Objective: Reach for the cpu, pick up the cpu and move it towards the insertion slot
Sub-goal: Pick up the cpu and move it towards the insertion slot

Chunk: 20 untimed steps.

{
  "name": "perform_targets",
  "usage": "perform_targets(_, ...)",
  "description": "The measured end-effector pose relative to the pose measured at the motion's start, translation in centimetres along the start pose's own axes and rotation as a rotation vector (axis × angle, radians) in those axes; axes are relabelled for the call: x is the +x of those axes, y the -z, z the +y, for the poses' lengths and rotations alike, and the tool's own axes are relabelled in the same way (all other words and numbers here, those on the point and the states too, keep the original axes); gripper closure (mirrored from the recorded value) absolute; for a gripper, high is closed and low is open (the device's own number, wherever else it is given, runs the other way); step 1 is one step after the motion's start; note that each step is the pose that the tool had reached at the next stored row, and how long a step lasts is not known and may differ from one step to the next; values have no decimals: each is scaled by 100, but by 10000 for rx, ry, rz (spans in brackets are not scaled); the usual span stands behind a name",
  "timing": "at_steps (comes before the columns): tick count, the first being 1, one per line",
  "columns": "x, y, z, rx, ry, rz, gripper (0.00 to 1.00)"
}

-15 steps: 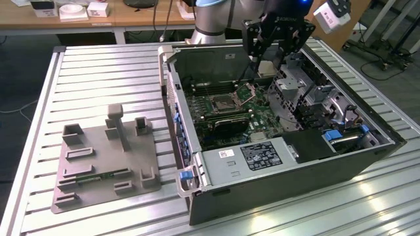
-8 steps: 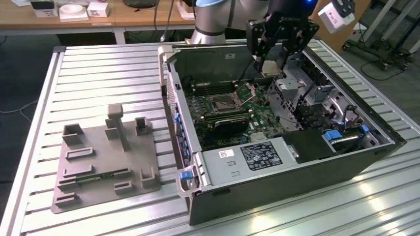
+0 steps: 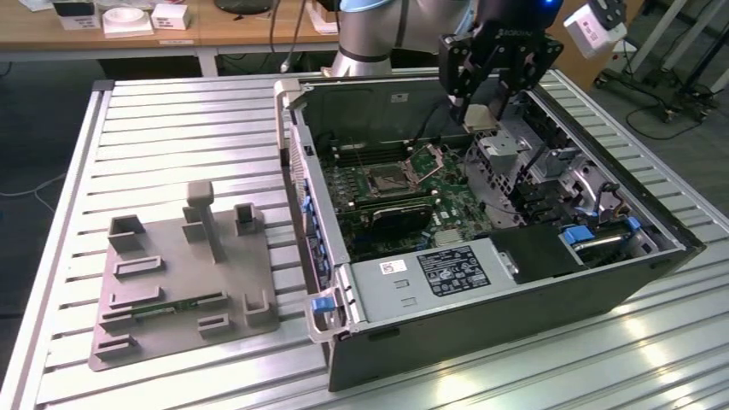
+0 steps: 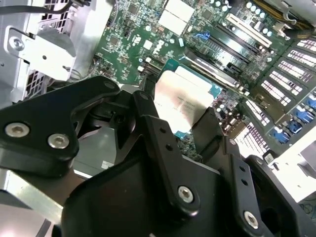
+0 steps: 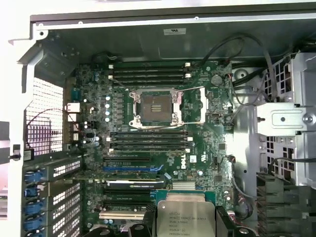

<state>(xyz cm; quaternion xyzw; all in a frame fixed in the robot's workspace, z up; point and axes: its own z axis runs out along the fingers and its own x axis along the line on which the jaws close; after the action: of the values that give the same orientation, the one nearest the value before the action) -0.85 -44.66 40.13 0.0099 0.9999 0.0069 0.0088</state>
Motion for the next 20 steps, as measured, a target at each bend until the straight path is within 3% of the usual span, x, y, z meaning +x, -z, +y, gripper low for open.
perform_targets(15, -206, -4, 4, -1, 0, 0, 45)
perform_targets(18, -128, -3, 2, 0, 1, -1, 45)
perform_targets(20, -120, -2, 2, 0, 1, 0, 45)
